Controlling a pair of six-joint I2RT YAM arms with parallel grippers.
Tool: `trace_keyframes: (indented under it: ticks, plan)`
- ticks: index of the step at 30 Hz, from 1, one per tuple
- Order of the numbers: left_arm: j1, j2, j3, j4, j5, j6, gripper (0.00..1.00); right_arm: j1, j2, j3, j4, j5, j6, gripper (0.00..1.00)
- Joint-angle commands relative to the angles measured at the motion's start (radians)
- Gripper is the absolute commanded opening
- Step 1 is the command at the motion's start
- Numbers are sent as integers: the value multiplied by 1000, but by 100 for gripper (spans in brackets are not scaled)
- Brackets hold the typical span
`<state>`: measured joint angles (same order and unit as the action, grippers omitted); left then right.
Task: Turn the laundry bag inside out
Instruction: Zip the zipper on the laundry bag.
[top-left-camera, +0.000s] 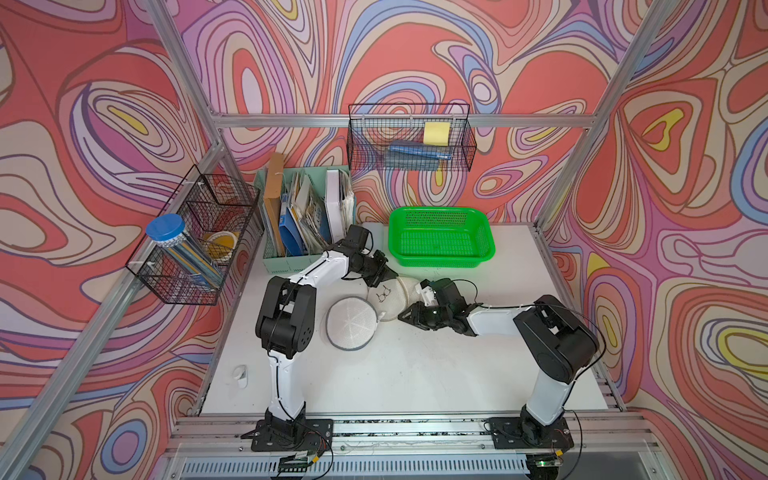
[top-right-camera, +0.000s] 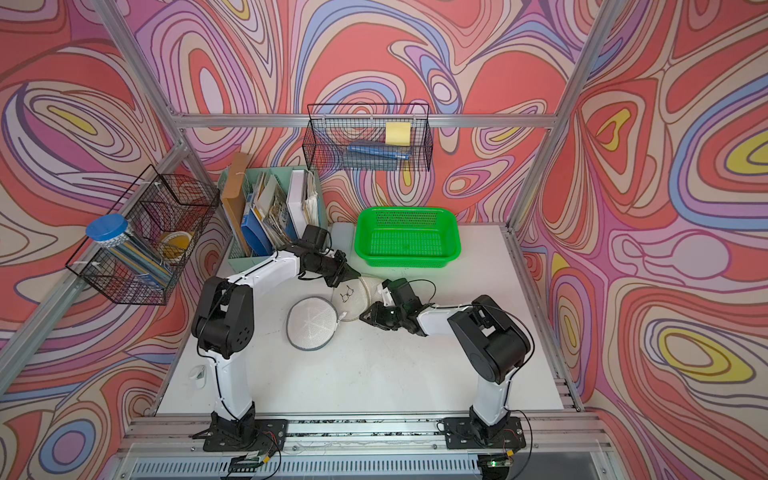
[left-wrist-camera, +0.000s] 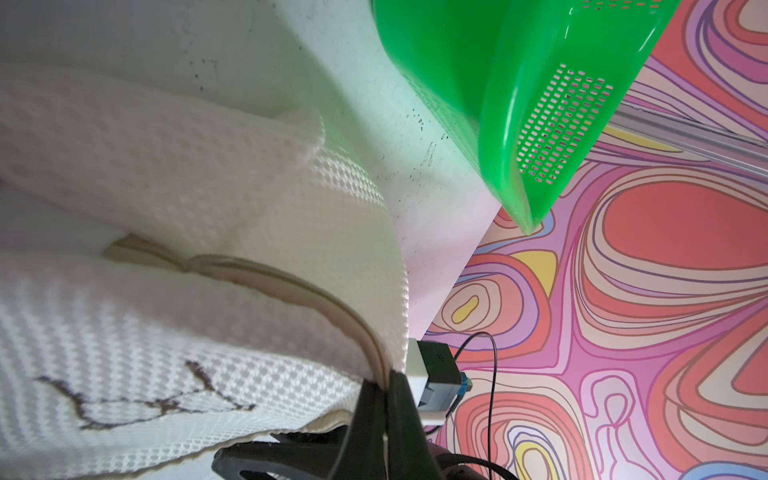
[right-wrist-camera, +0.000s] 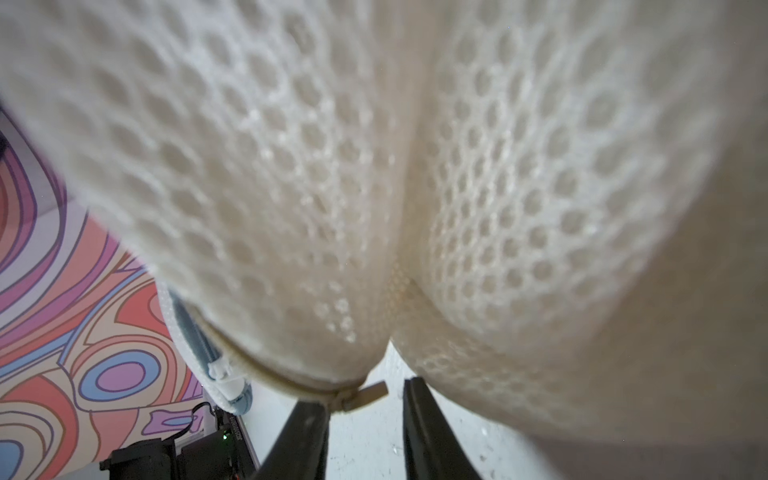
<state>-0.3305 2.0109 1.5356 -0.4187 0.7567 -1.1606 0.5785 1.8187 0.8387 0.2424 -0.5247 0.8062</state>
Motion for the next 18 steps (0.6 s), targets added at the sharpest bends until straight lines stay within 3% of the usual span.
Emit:
trace_keyframes:
  ticks: [1, 7, 10, 13, 18]
  plan:
    - [2, 8, -8, 17, 3, -3, 0, 3, 17, 19, 51, -3, 8, 27]
    - [3, 9, -9, 16, 2, -2, 0, 3, 2, 10, 72, 0, 15, 20]
    - [2, 14, -5, 13, 1, -9, 0, 2, 1, 11, 69, 3, 14, 29]
    - [3, 20, -2, 15, 1, -16, 0, 1, 6, 8, 85, -4, 24, 16]
    - [3, 20, 0, 12, 0, -13, 0, 1, -11, -2, 86, 11, 28, 16]
